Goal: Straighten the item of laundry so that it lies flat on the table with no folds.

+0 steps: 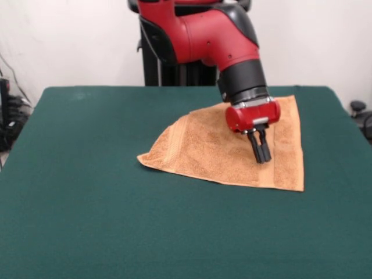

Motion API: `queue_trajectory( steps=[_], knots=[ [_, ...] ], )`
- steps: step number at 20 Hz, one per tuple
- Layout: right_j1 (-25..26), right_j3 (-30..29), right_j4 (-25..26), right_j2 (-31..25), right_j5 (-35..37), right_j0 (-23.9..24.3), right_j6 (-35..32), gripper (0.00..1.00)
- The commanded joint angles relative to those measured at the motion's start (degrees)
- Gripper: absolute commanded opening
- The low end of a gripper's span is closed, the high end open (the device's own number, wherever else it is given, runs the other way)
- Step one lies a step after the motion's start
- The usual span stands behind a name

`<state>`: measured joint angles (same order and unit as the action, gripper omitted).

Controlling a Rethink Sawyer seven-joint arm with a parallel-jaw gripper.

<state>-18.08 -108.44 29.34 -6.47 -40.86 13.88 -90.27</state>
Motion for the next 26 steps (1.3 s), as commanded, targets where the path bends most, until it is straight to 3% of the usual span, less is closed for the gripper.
queue_trajectory(
  steps=[1,26],
  knots=[
    [4.40,8.06,-3.19,-1.47,1.95,-3.23,-7.62,0.00],
    [11.75,15.46,-5.92,-0.58,-4.81,-4.93,-6.92,0.00]
  ],
)
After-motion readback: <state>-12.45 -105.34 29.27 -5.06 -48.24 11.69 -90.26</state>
